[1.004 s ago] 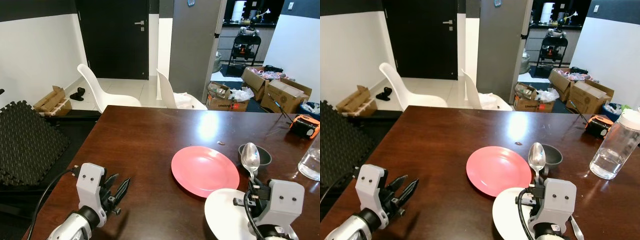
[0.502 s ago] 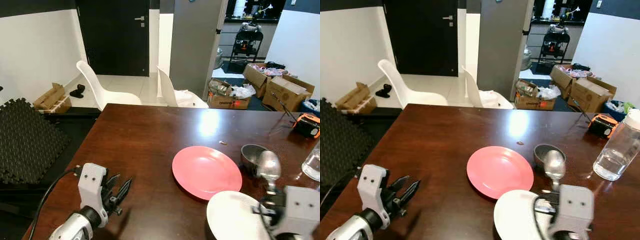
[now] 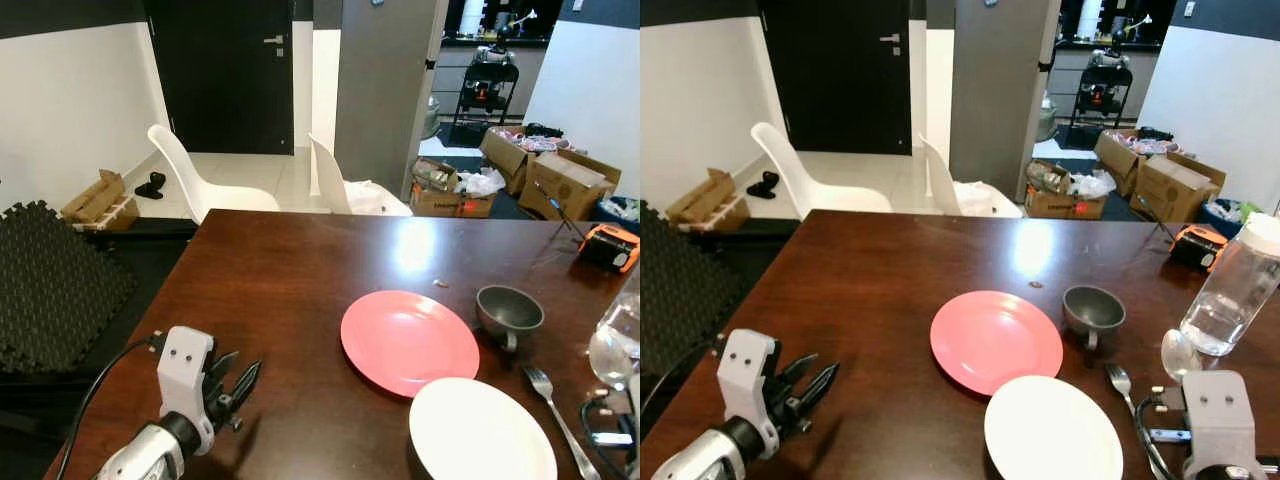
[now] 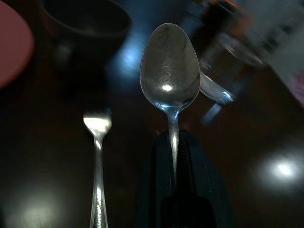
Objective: Setting the table
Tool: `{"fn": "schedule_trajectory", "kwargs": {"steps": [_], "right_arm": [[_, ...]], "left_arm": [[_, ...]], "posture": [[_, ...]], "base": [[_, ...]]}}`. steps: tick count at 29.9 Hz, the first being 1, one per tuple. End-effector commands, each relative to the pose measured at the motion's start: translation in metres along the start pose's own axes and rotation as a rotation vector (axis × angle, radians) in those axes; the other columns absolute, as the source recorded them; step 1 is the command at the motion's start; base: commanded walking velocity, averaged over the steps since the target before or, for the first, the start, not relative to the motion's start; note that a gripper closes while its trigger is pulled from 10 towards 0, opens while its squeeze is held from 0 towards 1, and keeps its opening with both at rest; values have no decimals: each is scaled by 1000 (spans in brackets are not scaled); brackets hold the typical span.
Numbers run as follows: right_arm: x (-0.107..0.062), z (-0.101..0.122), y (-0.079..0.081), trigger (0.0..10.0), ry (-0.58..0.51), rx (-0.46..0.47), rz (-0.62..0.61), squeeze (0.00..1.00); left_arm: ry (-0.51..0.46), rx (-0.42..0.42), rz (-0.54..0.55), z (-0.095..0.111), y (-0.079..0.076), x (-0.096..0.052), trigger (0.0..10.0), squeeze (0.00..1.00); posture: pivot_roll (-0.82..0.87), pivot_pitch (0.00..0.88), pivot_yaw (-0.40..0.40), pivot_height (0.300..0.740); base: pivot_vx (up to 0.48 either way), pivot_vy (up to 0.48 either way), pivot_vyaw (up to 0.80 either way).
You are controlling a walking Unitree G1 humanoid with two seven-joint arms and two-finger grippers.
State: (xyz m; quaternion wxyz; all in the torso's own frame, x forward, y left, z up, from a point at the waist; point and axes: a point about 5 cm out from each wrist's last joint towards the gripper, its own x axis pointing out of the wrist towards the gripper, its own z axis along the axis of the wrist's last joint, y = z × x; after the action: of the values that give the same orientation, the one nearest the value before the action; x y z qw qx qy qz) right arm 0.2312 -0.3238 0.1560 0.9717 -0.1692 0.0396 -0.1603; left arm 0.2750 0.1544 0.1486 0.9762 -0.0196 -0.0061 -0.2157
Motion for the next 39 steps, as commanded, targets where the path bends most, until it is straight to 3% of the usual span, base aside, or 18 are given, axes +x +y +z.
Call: {"fn": "schedule_trajectory", "kwargs": {"steps": [1, 7, 10, 12, 14, 15, 18, 23, 32, 37, 39], "right_arm": [[7, 4, 5, 10000, -38, 29, 82, 0], [16, 10, 24, 10000, -49, 101, 182, 0], [13, 6, 35, 10000, -32, 108, 219, 0], [11, 4, 38, 10000, -25, 109, 222, 0], [5, -2, 44, 10000, -1, 118, 230, 0], [5, -2, 44, 10000, -1, 118, 230, 0], [-3, -15, 45, 10000, 37, 109, 219, 0], [-6, -17, 40, 10000, 32, 80, 207, 0], [-5, -2, 27, 10000, -13, -25, 270, 0], [2, -9, 35, 10000, 24, 14, 320, 0], [4, -15, 39, 10000, 53, 68, 312, 0]], "left_arm": [[33, 5, 8, -6, 2, -2, 10000, 35], [25, 14, 0, -1, 2, -1, 10000, 35], [-4, 14, -68, 10, -7, 1, 10000, 35], [-20, 24, -127, 17, -12, 0, 10000, 31], [-33, 45, -273, 32, -20, -5, 10000, 35], [-33, 45, -273, 32, -20, -5, 10000, 35], [-5, 92, -520, 43, -36, -16, 10000, 35], [18, 117, -636, 46, -43, -21, 10000, 35], [-9, 81, -660, 54, -54, -13, 10000, 31], [-15, 86, -700, 57, -62, -14, 10000, 31], [-19, 128, -729, 63, -62, -16, 10000, 31]], "posture": [[-65, 90, 104, 740], [-42, 103, 97, 740], [-39, 105, 96, 740], [-37, 104, 98, 740], [-37, 101, 105, 740], [-37, 101, 105, 740], [-42, 101, 113, 740], [-57, 99, 124, 740], [-71, 102, 124, 740], [-57, 107, 114, 740], [-50, 107, 113, 740]], "base": [[0, 0, 0], [0, 0, 0], [0, 0, 0], [0, 0, 0], [0, 0, 0], [0, 0, 0], [0, 0, 0], [0, 0, 0], [0, 0, 0], [0, 0, 0], [0, 0, 0]]}}
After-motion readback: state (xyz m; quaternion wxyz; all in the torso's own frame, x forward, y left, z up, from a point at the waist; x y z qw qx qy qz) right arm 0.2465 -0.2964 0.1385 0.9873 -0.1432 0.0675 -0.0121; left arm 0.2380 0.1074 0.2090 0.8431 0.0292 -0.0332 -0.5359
